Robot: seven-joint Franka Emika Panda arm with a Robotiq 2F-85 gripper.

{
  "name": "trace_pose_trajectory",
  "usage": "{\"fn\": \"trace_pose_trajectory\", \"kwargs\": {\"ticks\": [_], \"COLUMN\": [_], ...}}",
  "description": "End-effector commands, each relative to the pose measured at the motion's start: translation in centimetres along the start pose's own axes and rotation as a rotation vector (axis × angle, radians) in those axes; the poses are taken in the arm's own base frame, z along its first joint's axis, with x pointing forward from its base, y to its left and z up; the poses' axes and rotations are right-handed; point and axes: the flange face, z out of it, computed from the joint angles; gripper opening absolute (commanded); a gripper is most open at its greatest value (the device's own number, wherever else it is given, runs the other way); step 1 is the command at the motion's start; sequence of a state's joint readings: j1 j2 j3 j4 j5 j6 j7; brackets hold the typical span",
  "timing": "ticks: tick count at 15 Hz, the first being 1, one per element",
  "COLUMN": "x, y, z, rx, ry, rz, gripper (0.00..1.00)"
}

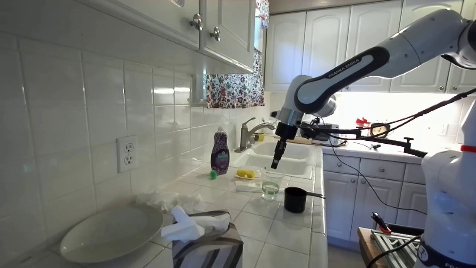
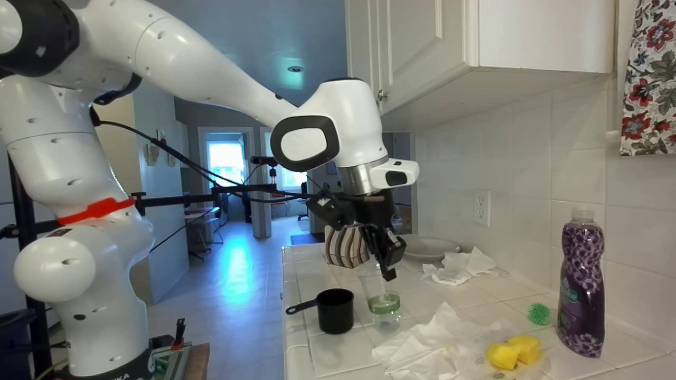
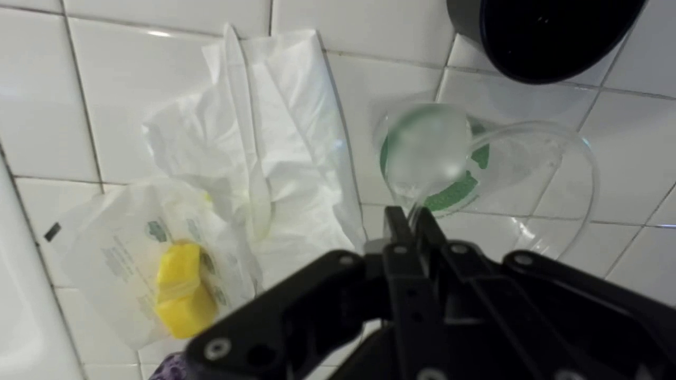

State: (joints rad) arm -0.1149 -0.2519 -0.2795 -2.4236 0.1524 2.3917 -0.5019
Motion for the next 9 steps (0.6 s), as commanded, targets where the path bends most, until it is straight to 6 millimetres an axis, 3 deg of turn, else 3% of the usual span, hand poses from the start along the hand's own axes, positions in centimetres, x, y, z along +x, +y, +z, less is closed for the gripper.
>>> {"fn": "trace_pose_trajectory", "kwargs": {"ticks": [1,3,5,9], "x": [-0.8,-1.01,-1.15,-1.34], "y": [0.44,0.72,0.94,1.37], "z": [-0.52,-0.48,-0.5,-0.74], "rx": [0.032,0.036,0.039,0.038], "ry": [-0.017,-0.028,-0.039,-0.049], "rz": [0.015,0.025,0.035,0.048], "gripper": [0.02,0.02,0.32,0.61]}}
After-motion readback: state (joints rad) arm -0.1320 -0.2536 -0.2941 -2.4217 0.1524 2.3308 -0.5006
